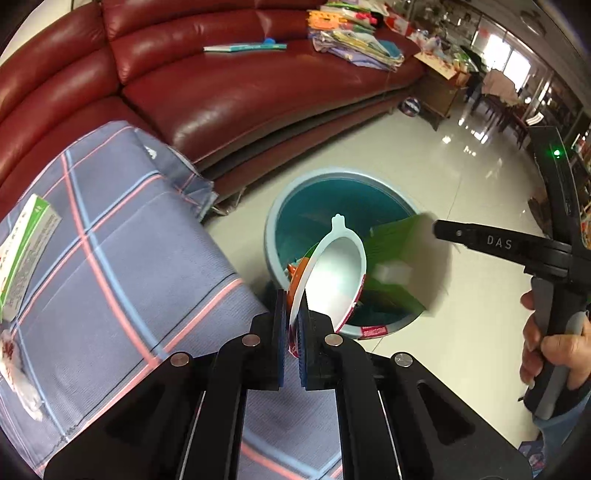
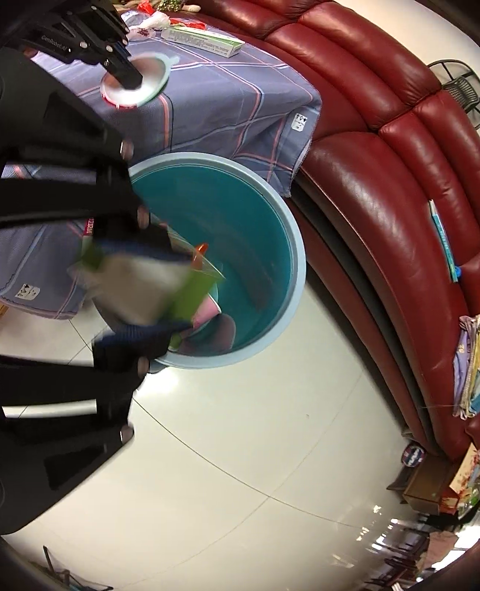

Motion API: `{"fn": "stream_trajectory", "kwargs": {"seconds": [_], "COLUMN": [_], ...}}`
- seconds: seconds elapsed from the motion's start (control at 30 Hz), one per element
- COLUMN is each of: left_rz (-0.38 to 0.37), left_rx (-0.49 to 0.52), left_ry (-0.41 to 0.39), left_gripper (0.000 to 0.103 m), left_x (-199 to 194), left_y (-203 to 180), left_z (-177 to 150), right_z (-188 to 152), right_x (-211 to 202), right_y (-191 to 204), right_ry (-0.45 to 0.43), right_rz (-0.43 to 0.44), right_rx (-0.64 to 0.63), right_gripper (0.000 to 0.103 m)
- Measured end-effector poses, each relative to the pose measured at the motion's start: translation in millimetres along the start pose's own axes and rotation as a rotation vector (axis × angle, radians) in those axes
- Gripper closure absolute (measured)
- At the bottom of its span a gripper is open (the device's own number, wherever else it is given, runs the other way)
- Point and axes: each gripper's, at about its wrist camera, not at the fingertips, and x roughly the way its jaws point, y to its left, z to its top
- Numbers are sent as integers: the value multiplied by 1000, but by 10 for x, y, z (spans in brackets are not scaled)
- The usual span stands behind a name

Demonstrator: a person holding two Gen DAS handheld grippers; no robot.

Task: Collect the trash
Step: 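Carry the green box and white lid over the teal bin and open both tools, then move both open tools back over the table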

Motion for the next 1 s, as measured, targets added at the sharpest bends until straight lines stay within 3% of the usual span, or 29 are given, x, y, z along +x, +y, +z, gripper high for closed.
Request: {"fn": "stream_trajectory", "kwargs": {"seconds": [0.23,0.67,0.73,0.77,0.8,0.9,1.0], "left_rz": [-3,-42,-36,-23,-12,-6,9], "left_rx": [21,62,58,56,54,43,25], "left_ry": [28,75,76,66,49,25,10], "left_gripper": [97,95,76,57,47,28,15], "left_x": [195,595,595,584,559,483,406], "left_y": [-78,-403,-417,-415,-410,-384,-325], "left_z": [72,243,247,244,238,228,217], "right_z": [23,56,72,75,74,70,49], "right_x": [19,-52,-69,-76,-82,-102,-125], "right_y": [-80,-189,-178,-169,-161,-119,-70], "right_ry": [-15,-30,-31,-31,-32,-31,-31], "right_rz": [-14,-53,-57,-57,-57,-57,-55], "right_rx": [31,51,46,44,40,32,22], "right_gripper": [27,17,16,16,16,15,10]}}
